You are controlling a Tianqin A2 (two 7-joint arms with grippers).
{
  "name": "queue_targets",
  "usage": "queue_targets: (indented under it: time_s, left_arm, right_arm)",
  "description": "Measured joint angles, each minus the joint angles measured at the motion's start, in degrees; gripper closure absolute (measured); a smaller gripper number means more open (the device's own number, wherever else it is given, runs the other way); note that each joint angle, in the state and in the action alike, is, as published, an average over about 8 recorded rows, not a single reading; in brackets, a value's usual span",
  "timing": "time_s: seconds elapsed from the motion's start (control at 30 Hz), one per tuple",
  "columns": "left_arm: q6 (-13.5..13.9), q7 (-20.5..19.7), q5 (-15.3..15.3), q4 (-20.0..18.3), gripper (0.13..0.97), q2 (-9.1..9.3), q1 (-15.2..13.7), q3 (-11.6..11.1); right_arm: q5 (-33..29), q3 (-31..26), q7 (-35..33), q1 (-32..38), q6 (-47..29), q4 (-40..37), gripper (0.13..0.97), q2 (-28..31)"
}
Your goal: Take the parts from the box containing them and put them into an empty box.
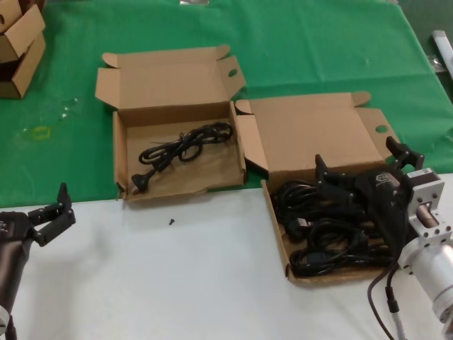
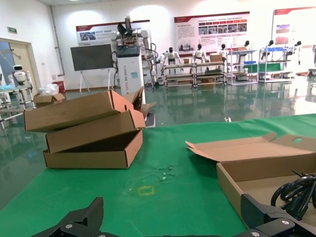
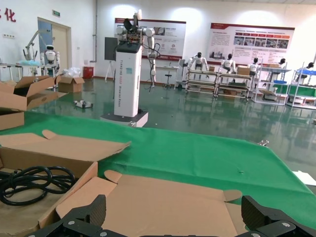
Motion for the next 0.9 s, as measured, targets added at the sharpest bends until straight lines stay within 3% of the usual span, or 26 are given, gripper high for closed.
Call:
queue_targets:
  time_s: [0.9]
  left_arm:
    - [0.00, 0.00, 0.00, 0.00, 0.132, 0.00, 0.00, 0.00]
  right_arm:
    - [0.00, 0.00, 0.00, 0.00, 0.00, 0.00, 0.129, 0.00]
